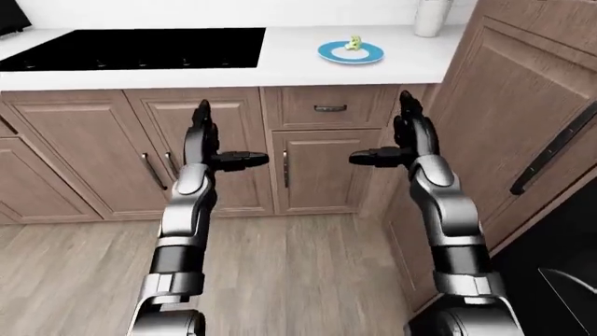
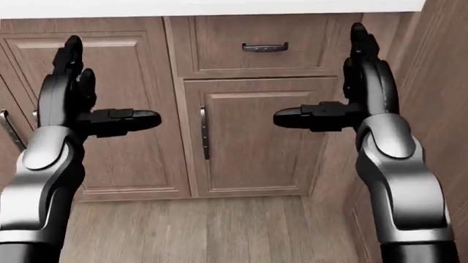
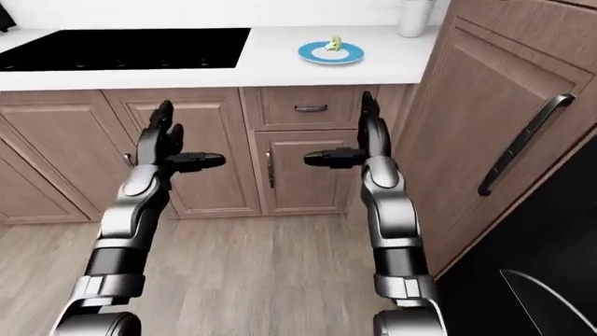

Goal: Place the broccoli on the rack of the oven.

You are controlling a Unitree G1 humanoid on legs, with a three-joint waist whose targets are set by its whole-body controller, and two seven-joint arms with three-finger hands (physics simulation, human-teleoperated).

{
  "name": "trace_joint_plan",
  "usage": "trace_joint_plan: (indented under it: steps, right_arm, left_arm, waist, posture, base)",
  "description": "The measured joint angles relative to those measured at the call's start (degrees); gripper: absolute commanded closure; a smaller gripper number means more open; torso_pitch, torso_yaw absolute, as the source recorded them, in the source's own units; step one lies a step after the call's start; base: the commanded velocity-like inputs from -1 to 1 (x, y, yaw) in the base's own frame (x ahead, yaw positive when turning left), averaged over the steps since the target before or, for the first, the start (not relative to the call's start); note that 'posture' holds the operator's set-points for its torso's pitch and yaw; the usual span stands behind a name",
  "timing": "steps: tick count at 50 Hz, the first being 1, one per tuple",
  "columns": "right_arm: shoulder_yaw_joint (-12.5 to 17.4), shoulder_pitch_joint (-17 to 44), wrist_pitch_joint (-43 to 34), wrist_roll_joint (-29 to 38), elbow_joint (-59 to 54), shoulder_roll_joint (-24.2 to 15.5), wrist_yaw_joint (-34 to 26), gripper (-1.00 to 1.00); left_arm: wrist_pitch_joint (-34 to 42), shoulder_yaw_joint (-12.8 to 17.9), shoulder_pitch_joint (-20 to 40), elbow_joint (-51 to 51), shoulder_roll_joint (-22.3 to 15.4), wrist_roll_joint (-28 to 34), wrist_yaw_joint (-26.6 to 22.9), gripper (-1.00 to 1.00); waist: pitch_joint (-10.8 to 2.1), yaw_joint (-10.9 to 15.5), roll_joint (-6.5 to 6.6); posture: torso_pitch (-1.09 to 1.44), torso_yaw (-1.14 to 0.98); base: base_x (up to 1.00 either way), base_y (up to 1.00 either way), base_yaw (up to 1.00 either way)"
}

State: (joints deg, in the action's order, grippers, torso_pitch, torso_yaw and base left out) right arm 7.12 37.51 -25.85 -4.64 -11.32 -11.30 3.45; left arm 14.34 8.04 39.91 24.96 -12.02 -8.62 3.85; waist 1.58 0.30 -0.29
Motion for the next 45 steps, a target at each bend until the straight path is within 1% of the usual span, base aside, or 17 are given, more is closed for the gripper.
trace_joint_plan:
  steps: [3, 8, 11, 15, 23, 26, 28, 30, 32, 33, 36, 38, 39, 41, 43, 45]
  right_arm:
    - [0.08, 2.59, -4.46, -0.05, 4.54, -0.70, -0.05, -1.00]
    - [0.92, 5.17, -7.59, -0.20, 6.82, -1.78, 0.28, -1.00]
    - [1.76, 6.19, -10.54, -0.87, 8.34, -2.86, 0.56, -1.00]
    - [2.51, 7.06, -14.05, -2.32, 11.51, -4.44, 0.48, -1.00]
    - [4.25, 8.80, -21.18, -5.18, 19.80, -7.02, 1.20, -1.00]
    - [4.83, 9.55, -23.52, -6.70, 22.30, -7.90, 1.64, -1.00]
    - [5.18, 9.86, -24.22, -7.53, 23.50, -8.48, 1.99, -1.00]
    - [5.29, 10.08, -23.95, -7.97, 24.12, -8.82, 2.33, -1.00]
    - [5.03, 10.09, -23.58, -8.16, 24.37, -8.91, 2.55, -1.00]
    - [4.87, 10.05, -23.53, -8.26, 24.35, -8.87, 2.57, -1.00]
    - [4.86, 9.71, -23.90, -8.50, 24.04, -9.03, 2.52, -1.00]
    - [5.09, 9.29, -24.30, -8.39, 23.62, -9.07, 2.65, -1.00]
    - [5.14, 9.27, -24.48, -8.31, 23.42, -9.08, 2.72, -1.00]
    - [5.08, 9.67, -24.68, -8.25, 23.54, -9.12, 2.78, -1.00]
    - [4.53, 9.45, -24.55, -8.43, 24.31, -8.61, 2.64, -1.00]
    - [3.82, 9.21, -24.71, -8.85, 24.19, -8.39, 2.26, -1.00]
  left_arm:
    - [1.41, 0.15, 2.32, 0.09, -0.39, -0.66, 0.06, -1.00]
    - [4.54, 0.32, 3.93, -3.42, -1.93, -1.72, -0.19, -1.00]
    - [7.61, 0.76, 5.11, -5.92, -2.73, -2.10, -0.43, -1.00]
    - [9.39, 1.25, 7.60, -5.96, -3.83, -2.32, -0.33, -1.00]
    - [18.80, 1.59, 8.81, -17.73, -4.81, -4.59, 0.37, -1.00]
    - [20.83, 1.83, 8.70, -19.59, -5.04, -5.46, 0.83, -1.00]
    - [22.26, 2.27, 8.75, -20.53, -5.42, -6.07, 1.24, -1.00]
    - [22.77, 2.62, 8.95, -21.56, -5.79, -6.42, 1.64, -1.00]
    - [22.70, 2.46, 9.07, -22.35, -6.06, -6.32, 1.80, -1.00]
    - [22.57, 2.42, 9.10, -22.49, -6.02, -6.30, 1.73, -1.00]
    - [22.50, 1.76, 9.16, -22.27, -5.58, -6.37, 1.43, -1.00]
    - [22.52, 1.06, 8.97, -21.70, -5.24, -6.34, 1.15, -1.00]
    - [22.58, 0.87, 8.93, -21.32, -5.14, -6.31, 1.03, -1.00]
    - [22.76, 0.96, 8.98, -20.88, -5.18, -6.23, 0.90, -1.00]
    - [23.01, 1.79, 8.62, -21.10, -5.59, -6.11, 1.06, -1.00]
    - [23.10, 2.58, 8.08, -20.84, -5.85, -5.85, 1.36, -1.00]
  waist:
    - [-0.10, -0.01, -0.08]
    - [-0.49, -0.02, -0.28]
    - [-0.17, 0.12, -0.18]
    - [0.14, 0.16, -0.14]
    - [0.63, 0.13, -0.10]
    - [0.63, 0.04, 0.11]
    - [0.85, -0.05, -0.01]
    - [0.77, -0.10, -0.46]
    - [0.77, -0.11, -0.85]
    - [0.86, -0.15, -0.82]
    - [1.12, -0.54, 0.49]
    - [1.13, -0.63, 1.07]
    - [1.09, -0.64, 1.56]
    - [1.01, -0.60, 3.41]
    - [1.42, 0.00, 2.58]
    - [1.18, 0.18, 2.86]
  posture:
    - [0.00, 0.00]
    - [0.00, 0.00]
    - [0.00, 0.00]
    - [0.00, 0.00]
    - [0.00, 0.00]
    - [0.00, 0.00]
    - [0.00, 0.00]
    - [0.00, 0.00]
    - [0.00, 0.00]
    - [0.00, 0.00]
    - [0.00, 0.00]
    - [0.00, 0.00]
    - [0.00, 0.00]
    - [0.00, 0.00]
    - [0.00, 0.00]
    - [0.00, 0.00]
  base:
    - [0.00, 0.00, 0.00]
    - [0.00, 0.00, 0.00]
    - [0.00, 0.00, 0.00]
    - [0.00, 0.00, 0.00]
    - [0.00, 0.00, 0.00]
    - [0.15, 0.00, 0.00]
    - [0.20, 0.00, 0.00]
    - [0.20, 0.00, 0.00]
    - [0.21, 0.00, 0.00]
    - [0.20, 0.00, 0.00]
    - [0.21, 0.00, 0.00]
    - [0.21, 0.00, 0.00]
    - [0.21, 0.00, 0.00]
    - [0.20, 0.00, 0.00]
    - [0.21, 0.00, 0.00]
    - [0.21, 0.00, 0.00]
